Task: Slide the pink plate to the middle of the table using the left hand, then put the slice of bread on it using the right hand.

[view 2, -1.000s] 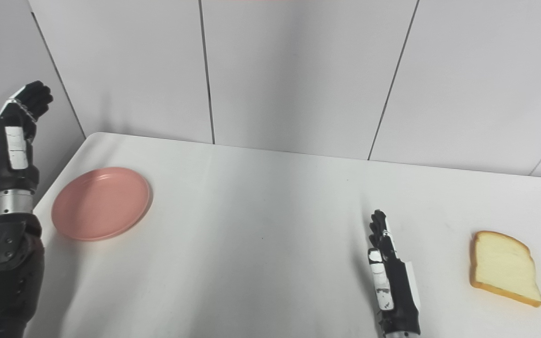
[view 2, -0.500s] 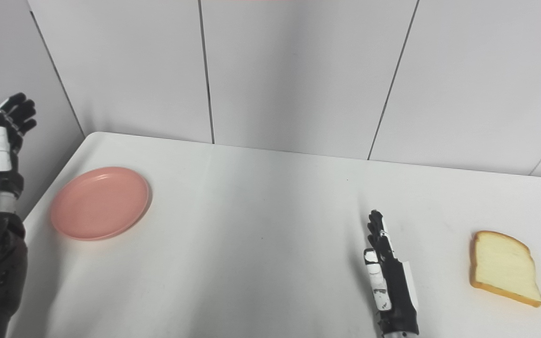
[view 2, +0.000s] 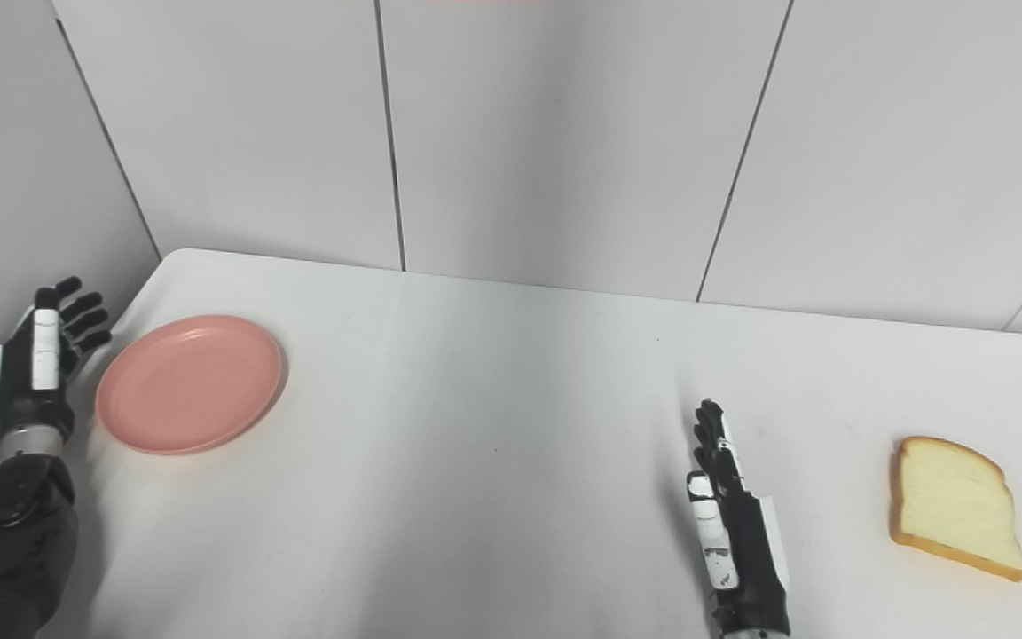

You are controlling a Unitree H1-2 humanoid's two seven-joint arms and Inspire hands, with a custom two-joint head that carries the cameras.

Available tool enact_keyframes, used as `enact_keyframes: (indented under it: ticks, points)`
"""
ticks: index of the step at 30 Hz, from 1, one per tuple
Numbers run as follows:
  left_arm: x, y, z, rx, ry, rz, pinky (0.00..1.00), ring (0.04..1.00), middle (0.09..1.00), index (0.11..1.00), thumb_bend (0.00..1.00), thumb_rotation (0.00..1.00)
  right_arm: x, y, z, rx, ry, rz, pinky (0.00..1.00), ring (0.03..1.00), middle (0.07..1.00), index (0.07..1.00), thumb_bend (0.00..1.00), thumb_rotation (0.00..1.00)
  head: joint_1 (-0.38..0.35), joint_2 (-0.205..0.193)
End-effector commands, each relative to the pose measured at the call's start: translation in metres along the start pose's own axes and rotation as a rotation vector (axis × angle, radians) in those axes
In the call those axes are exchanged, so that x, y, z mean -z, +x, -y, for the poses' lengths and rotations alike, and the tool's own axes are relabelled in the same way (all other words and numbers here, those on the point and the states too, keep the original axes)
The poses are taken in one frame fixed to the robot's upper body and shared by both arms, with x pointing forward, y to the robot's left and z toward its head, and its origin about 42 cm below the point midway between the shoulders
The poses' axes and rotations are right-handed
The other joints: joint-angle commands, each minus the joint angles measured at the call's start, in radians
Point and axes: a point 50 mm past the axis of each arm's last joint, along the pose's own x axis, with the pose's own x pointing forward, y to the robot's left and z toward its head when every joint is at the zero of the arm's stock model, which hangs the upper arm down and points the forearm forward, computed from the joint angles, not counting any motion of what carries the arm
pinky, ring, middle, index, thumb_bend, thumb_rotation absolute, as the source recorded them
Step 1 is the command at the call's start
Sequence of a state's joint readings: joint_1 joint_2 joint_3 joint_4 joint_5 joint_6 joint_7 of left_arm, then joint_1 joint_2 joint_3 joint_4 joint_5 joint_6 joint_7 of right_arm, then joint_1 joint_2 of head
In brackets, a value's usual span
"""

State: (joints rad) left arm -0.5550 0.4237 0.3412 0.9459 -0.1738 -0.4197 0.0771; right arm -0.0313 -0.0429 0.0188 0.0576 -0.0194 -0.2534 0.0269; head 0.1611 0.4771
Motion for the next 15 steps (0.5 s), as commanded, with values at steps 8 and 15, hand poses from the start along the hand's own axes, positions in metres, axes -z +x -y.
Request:
enact_keyframes:
  ticks: [8,15]
  points:
    - [-0.027,0.024,-0.007,0.004,0.09,0.092,0.77,0.783,0.77,0.78,0.97,0.94,0.018,-0.022,-0.008,0.005,0.009,-0.094,1.0,0.986,0.973,0.973,0.84,1.0,-0.003,0.004]
    - [-0.012,0.018,0.0,0.033,0.085,0.038,0.72,0.778,0.769,0.796,0.99,0.94,0.017,-0.023,-0.009,0.004,0.009,-0.103,1.0,0.994,0.979,0.973,0.83,1.0,-0.006,0.007]
